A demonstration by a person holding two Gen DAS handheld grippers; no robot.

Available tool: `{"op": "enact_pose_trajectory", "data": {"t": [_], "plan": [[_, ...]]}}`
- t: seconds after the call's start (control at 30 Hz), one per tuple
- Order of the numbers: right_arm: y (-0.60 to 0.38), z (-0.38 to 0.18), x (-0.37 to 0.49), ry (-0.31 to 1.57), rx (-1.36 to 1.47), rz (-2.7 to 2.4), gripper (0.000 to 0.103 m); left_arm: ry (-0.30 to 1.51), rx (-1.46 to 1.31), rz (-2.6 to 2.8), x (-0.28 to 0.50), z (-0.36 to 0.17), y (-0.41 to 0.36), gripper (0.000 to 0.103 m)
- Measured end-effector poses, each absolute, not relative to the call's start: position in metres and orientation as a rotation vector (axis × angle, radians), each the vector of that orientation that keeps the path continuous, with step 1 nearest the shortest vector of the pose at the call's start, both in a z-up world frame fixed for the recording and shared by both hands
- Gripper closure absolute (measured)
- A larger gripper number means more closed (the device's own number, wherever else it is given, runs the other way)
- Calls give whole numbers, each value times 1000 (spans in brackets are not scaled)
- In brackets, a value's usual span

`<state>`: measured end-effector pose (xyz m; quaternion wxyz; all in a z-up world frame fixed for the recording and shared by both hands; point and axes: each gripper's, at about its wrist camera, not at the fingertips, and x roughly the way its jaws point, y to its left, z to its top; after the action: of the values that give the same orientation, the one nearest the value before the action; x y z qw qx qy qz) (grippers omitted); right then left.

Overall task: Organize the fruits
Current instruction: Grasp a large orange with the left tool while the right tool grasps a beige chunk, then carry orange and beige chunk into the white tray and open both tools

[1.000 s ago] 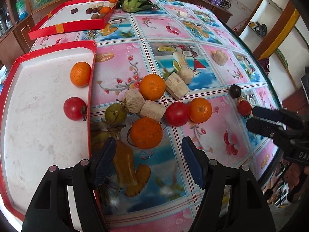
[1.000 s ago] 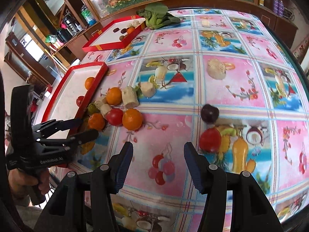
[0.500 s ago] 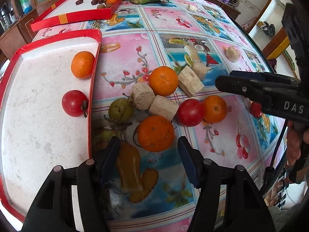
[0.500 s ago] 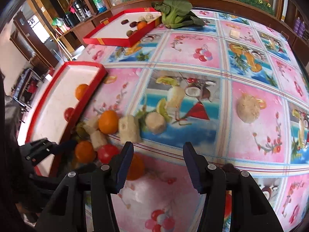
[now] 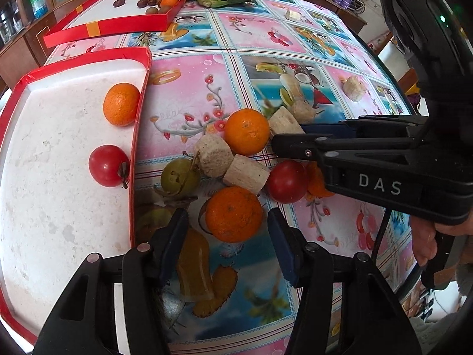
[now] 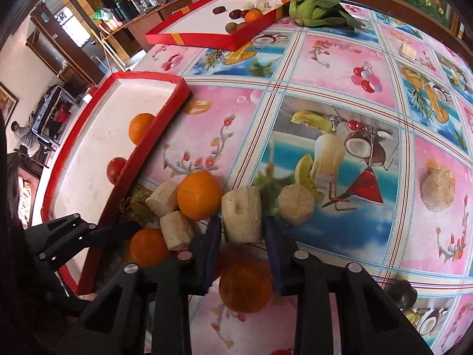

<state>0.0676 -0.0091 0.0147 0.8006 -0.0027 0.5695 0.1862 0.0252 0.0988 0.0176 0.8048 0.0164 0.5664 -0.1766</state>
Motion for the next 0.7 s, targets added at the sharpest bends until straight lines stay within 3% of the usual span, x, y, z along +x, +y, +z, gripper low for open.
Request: {"op": "enact_pose_trajectory", "data": {"t": [0.03, 0.07, 0.7], "plan": [[-9, 15, 68, 1219, -4, 394, 75, 1212, 44, -381, 25, 18, 98, 67], [-10, 17, 67, 1219, -5, 388, 75, 1214, 45, -394, 25, 18, 97, 69], [-60, 59, 24, 1117, 192, 315, 78, 1197, -77, -447, -11, 54, 126, 69]]}}
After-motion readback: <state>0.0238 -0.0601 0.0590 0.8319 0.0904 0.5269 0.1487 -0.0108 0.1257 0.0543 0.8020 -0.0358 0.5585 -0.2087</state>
